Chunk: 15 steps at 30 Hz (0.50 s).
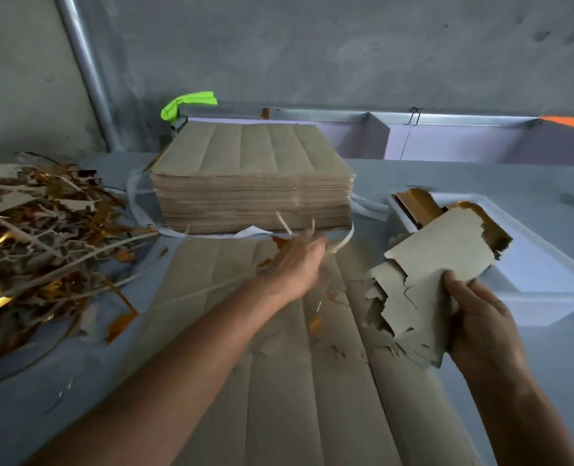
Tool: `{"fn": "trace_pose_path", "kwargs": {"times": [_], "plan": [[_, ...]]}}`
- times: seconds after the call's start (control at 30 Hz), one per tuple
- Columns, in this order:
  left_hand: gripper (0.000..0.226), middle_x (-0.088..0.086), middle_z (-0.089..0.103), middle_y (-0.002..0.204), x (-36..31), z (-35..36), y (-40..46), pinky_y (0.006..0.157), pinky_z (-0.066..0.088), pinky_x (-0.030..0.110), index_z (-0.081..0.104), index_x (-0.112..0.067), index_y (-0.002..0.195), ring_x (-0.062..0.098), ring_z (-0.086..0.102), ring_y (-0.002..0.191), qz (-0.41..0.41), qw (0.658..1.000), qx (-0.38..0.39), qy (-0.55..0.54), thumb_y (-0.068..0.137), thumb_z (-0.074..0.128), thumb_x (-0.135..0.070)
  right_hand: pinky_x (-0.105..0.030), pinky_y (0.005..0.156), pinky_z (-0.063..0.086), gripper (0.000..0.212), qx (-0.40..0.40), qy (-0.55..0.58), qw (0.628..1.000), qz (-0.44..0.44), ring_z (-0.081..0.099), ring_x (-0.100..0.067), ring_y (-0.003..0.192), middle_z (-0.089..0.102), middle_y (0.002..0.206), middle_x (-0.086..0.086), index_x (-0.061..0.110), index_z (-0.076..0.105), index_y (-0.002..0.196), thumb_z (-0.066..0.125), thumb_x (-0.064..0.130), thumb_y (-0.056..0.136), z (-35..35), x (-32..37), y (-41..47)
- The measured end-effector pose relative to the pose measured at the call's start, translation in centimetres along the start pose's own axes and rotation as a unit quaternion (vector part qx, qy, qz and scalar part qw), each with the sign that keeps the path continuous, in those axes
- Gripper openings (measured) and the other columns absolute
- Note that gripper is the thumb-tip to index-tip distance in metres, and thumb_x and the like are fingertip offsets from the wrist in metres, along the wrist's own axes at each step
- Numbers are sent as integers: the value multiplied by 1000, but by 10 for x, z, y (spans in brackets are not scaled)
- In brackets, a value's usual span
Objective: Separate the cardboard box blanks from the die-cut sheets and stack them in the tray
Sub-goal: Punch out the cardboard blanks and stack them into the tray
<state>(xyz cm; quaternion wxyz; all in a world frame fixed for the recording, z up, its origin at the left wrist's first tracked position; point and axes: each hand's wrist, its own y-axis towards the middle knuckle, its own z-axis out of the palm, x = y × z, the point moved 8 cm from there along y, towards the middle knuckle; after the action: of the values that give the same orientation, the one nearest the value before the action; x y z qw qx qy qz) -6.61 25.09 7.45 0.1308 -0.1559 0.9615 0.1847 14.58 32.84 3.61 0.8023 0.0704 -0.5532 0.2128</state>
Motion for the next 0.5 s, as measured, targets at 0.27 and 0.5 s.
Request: {"fn": "trace_pose_path", "kwargs": {"times": [0.27,0.5], "plan": [[62,7,36,139,63,3,-103,97,43,33,39,-25,137,22,46,121,-96,975,197,37,85,64,-44,-37,71,53,15,19,22,999,23,64,-15,88,73,87,6,18,68,88,54,16,94,32,-35,-4],[23,1,47,115,97,6,-125,66,30,20,54,-16,109,15,47,95,-155,978,136,-2,92,58,-31,-44,73,54,13,27,6,996,87,63,-23,96,69,104,-4,18,66,94,53,20,94,24,-70,-6]]}}
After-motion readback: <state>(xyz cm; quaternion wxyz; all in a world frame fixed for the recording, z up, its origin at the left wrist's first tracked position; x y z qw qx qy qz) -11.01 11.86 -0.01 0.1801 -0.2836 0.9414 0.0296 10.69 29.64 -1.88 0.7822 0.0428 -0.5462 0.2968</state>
